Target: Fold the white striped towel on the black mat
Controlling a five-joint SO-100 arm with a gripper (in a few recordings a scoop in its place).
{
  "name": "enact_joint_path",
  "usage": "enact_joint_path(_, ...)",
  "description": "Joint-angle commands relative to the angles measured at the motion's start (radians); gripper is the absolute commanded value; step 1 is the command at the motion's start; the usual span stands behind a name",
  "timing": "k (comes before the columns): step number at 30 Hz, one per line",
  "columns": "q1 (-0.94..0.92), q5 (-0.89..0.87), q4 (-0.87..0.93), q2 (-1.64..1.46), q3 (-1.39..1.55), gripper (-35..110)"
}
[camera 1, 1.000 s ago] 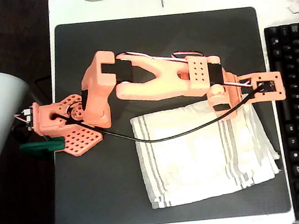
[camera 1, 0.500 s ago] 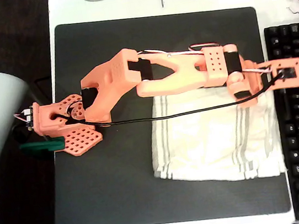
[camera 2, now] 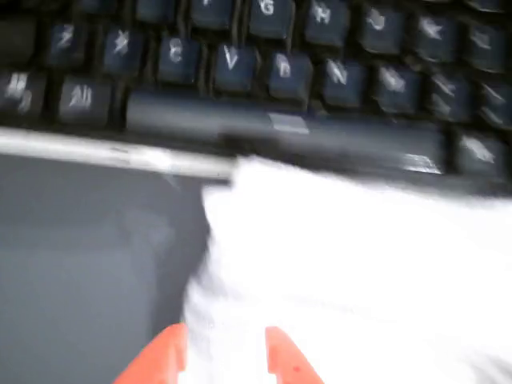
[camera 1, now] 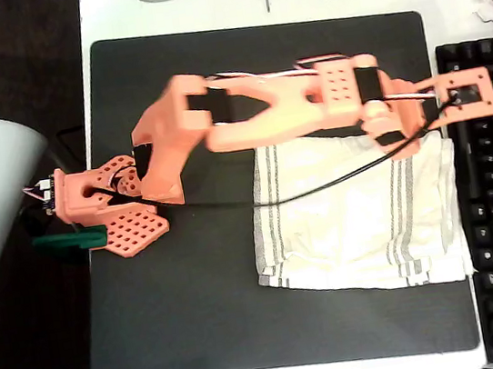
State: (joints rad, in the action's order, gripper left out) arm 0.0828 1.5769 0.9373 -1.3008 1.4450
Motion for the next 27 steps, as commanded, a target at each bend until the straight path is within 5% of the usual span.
enact_joint_path(1, -0.017, 0.029, -0.049, -0.319, 0.279, 13)
enact_joint_path(12, -0.115, 0.104, 0.110, -1.246, 1.146, 0)
enact_joint_path(27, -0.080, 0.049, 0.517, -1.799, 1.407, 0)
